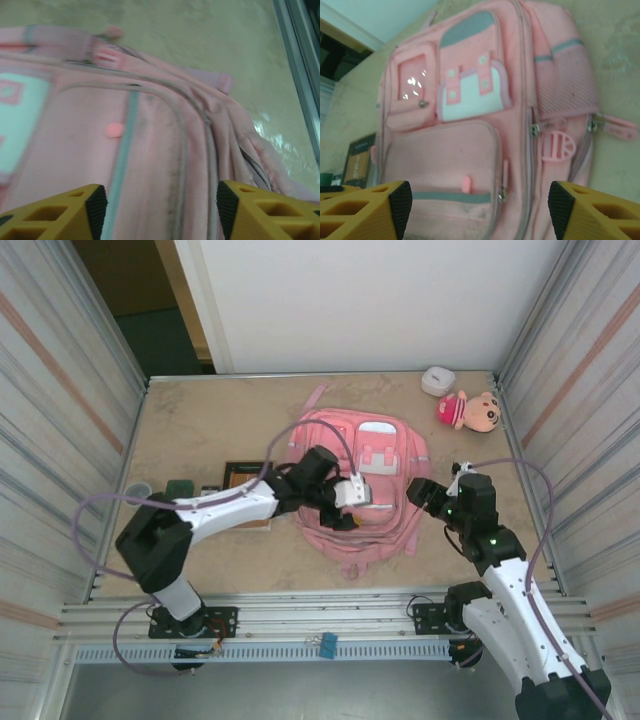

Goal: Pack books, pencil case, and school supplies into a backpack

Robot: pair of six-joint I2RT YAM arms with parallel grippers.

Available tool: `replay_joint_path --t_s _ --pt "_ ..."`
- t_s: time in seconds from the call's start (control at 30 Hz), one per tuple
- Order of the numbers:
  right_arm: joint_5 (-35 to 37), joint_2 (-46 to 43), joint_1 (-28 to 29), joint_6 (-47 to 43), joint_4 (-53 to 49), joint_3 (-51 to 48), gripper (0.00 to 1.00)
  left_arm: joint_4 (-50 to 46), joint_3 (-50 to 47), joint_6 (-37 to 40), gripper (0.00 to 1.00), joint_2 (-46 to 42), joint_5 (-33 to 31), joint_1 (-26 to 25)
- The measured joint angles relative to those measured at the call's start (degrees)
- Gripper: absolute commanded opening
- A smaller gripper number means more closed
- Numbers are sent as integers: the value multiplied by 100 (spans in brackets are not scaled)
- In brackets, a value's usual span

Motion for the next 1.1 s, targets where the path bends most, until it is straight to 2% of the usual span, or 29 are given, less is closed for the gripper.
replay_joint_path --t_s 0.17,0.43,0.8,1.1 --pt "68 -192 -9 33 -197 -173 74 -144 151 466 75 645 -219 -249" --pt "118 -267 -87 31 -219 -175 74 225 155 638 81 807 -706 -254" --pt "109 -487 -142 24 -219 -358 74 787 -33 723 83 575 -636 -254" --pt "98 -533 -197 20 -197 -509 75 734 446 876 83 1329 -719 -254"
